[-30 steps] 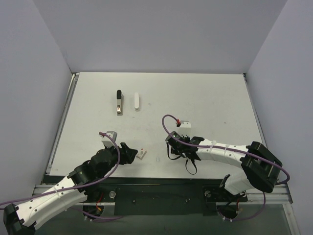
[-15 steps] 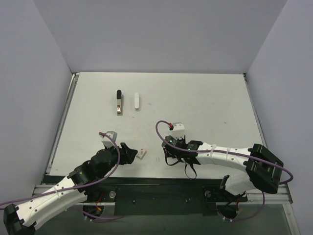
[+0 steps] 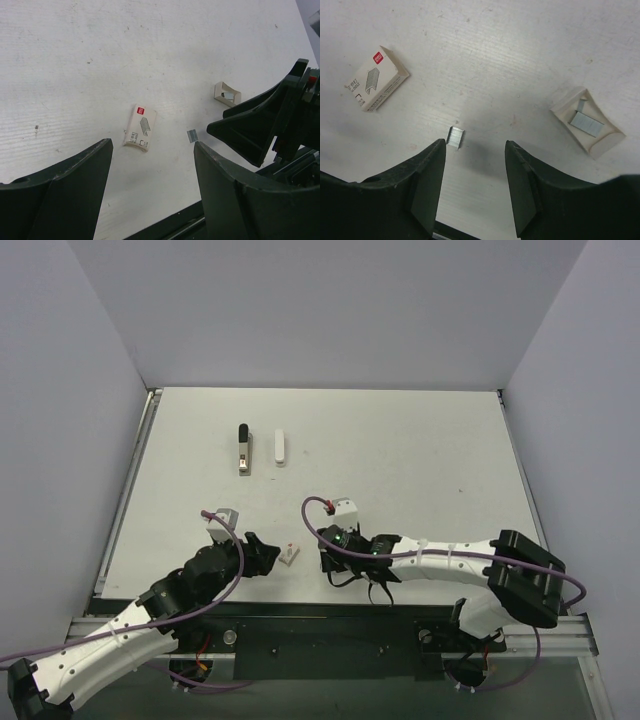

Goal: Unload the staples from the stapler

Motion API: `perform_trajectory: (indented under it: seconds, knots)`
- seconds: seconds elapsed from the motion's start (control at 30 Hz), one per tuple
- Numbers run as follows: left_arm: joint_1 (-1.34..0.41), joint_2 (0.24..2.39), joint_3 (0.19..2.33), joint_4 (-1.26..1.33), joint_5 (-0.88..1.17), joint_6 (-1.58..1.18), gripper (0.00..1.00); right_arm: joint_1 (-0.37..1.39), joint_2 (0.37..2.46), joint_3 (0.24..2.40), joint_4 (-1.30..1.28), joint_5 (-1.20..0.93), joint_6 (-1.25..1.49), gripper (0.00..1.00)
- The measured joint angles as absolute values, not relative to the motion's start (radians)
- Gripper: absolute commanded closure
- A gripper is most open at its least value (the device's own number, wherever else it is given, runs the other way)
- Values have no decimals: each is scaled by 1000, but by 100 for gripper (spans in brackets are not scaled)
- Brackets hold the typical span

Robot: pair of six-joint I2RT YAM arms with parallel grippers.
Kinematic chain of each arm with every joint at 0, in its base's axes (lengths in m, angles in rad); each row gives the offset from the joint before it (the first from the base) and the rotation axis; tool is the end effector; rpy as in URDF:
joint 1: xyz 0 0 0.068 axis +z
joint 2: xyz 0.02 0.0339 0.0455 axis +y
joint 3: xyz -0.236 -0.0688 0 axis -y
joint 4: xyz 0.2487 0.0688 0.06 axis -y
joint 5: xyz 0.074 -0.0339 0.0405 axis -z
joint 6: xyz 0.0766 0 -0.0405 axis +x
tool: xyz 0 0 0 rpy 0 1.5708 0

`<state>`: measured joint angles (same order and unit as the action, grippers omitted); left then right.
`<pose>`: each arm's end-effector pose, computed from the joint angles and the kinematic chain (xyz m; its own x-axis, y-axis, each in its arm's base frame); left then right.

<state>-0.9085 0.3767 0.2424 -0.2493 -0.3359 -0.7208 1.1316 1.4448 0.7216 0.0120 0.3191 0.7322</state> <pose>0.1372 -0.1349 0.1717 -0.5402 -0.3205 -0.7781 0.2662 0.8120 -0.5193 0.1611 0.2863 0.1322 -0.7134 -0.0257 -0.7003 -0.3784 0.8552 0.3542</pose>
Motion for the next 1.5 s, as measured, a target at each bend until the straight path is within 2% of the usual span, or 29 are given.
perform_trajectory:
  seconds: [0.3,0.73,0.9,1.13,1.5]
  knots:
    - [-908,356,242,-265,-336,-722,23,1176,1536,745,41,310,816,50]
    - [-908,332,242,-298,-339,-722,23,1219,1657,838,7,335,866,52]
    - [-908,310,242,-317,-345,-723,23,1233,1686,872,-28,364,876,63]
    - [-908,303,242,-319,-346,-724,23,1249,1716,910,-81,410,899,68]
    - [-908,283,242,-342,-355,-724,23,1258,1750,951,-134,456,913,84]
